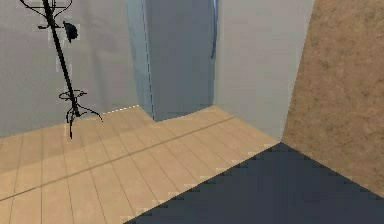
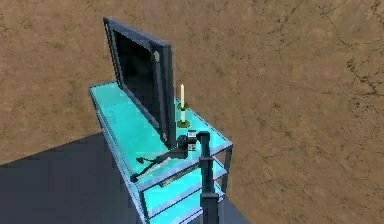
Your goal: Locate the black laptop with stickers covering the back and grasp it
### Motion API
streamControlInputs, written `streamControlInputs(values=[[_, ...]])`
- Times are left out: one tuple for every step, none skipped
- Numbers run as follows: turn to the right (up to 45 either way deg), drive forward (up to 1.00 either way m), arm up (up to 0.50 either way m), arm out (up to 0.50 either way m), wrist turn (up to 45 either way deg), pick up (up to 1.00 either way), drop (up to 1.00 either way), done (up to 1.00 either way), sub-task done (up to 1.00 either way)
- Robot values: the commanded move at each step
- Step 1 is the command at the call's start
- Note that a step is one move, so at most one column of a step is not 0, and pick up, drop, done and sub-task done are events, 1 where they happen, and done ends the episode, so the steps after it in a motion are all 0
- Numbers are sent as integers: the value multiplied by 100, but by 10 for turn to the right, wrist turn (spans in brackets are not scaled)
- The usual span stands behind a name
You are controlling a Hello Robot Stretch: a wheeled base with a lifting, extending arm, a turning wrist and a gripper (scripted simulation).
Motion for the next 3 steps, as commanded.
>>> streamControlInputs(values=[[0, 0, 0, 0, 420, 0, 0, 0, 0], [0, 0, -30, 0, 0, 0, 0, 0, 0], [0, 0, 0, 0, 0, 100, 0, 0, 0]])
